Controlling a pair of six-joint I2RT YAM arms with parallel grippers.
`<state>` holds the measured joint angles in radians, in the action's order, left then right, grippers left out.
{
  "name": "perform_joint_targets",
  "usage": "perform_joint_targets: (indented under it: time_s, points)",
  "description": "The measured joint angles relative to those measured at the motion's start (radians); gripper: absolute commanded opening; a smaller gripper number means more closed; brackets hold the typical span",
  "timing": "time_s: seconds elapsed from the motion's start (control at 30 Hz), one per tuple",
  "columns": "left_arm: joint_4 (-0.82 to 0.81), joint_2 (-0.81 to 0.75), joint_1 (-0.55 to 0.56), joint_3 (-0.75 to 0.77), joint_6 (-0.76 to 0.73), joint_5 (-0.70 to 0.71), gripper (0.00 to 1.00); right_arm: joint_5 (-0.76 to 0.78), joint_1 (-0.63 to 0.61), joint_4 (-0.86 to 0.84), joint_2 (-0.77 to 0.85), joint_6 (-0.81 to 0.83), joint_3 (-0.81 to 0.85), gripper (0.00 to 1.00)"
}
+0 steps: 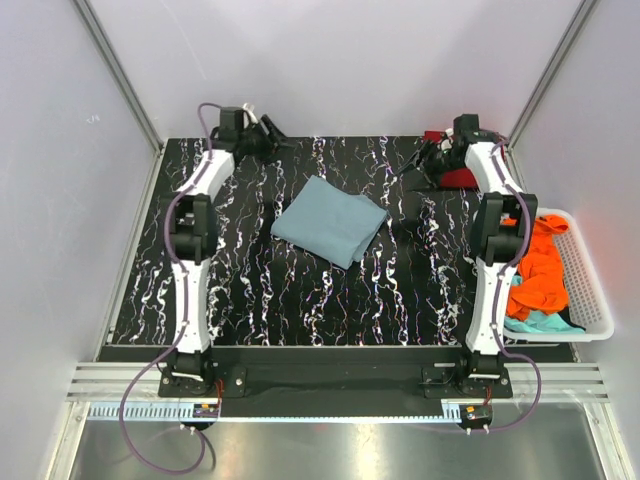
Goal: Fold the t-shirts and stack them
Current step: Fold the tshirt
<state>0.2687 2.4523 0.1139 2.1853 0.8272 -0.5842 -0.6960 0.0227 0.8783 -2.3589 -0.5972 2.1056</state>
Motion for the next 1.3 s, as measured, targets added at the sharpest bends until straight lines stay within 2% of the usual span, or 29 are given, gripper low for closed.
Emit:
perform_joint_targets:
  time_s: [0.13, 0.23, 0.3, 0.4, 0.53, 0.7, 0.87, 1.07, 1.1, 1.3]
  points:
    - [0.033, -0.236, -0.027, -0.322, -0.104, 0.004, 0.58, 0.001, 0.003, 0.026, 0.136, 0.056, -0.094, 0.66]
    - [0.072, -0.455, -0.026, -0.562, -0.189, -0.002, 0.58, -0.003, -0.025, 0.009, 0.293, 0.094, -0.294, 0.68]
    - [0.082, -0.572, -0.011, -0.661, -0.254, -0.019, 0.58, -0.005, -0.051, -0.025, 0.372, 0.113, -0.428, 0.69]
    - [0.099, -0.644, 0.019, -0.692, -0.364, -0.062, 0.59, -0.004, -0.086, -0.064, 0.419, 0.130, -0.571, 0.71]
    - [0.179, -0.542, 0.039, -0.581, -0.483, -0.069, 0.54, 0.006, -0.096, -0.109, 0.394, 0.141, -0.639, 0.70]
    - [0.253, -0.452, 0.043, -0.578, -0.511, 0.002, 0.53, 0.051, -0.100, -0.150, 0.375, 0.141, -0.631, 0.70]
    - [0.231, -0.538, 0.118, -0.723, -0.473, 0.044, 0.55, 0.075, -0.100, -0.157, 0.299, 0.147, -0.480, 0.70]
    - [0.194, -0.786, 0.222, -0.956, -0.426, 0.034, 0.73, 0.061, -0.100, -0.183, 0.109, 0.153, -0.267, 0.70]
    - [0.187, -0.824, 0.220, -0.983, -0.426, 0.035, 0.99, 0.055, -0.100, -0.186, 0.073, 0.153, -0.234, 0.69]
    - [0.186, -0.977, 0.198, -1.084, -0.435, 0.036, 0.99, 0.039, -0.105, -0.185, -0.086, 0.148, -0.098, 0.65]
